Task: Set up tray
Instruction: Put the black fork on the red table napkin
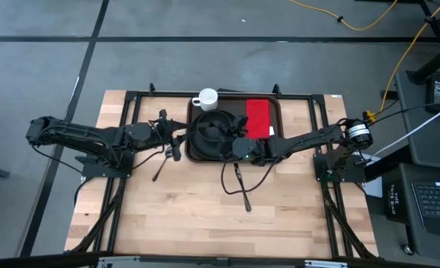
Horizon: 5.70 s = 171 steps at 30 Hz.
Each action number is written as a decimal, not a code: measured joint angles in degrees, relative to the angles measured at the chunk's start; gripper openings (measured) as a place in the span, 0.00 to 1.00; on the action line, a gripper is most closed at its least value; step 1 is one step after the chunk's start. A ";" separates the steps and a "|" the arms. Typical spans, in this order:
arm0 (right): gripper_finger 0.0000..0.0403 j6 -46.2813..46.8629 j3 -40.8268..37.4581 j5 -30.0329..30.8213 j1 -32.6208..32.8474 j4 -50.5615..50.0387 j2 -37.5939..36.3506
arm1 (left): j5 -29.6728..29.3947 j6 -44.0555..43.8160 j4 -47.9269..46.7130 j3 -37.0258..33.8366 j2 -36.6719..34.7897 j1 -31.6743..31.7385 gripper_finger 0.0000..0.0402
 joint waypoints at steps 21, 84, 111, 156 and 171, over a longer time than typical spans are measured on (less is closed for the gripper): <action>0.05 31.82 -13.69 -4.98 3.04 -11.52 -13.51 | 7.47 8.58 26.67 -29.67 -18.09 -1.51 0.01; 0.05 79.22 -11.31 -19.36 -24.85 -29.12 -16.55 | 16.69 17.15 12.31 -26.10 -19.96 0.00 0.00; 0.05 92.05 -3.78 -23.90 -25.86 -45.39 -9.84 | 30.85 6.15 13.15 -26.10 -20.00 14.79 0.01; 0.05 94.35 -9.04 -31.17 -35.68 -30.52 4.66 | 30.76 6.60 15.83 -26.10 -20.00 14.81 0.01; 0.05 96.65 -9.05 -31.02 -36.23 -31.00 4.66 | 30.76 6.62 15.83 -26.10 -20.00 14.80 0.01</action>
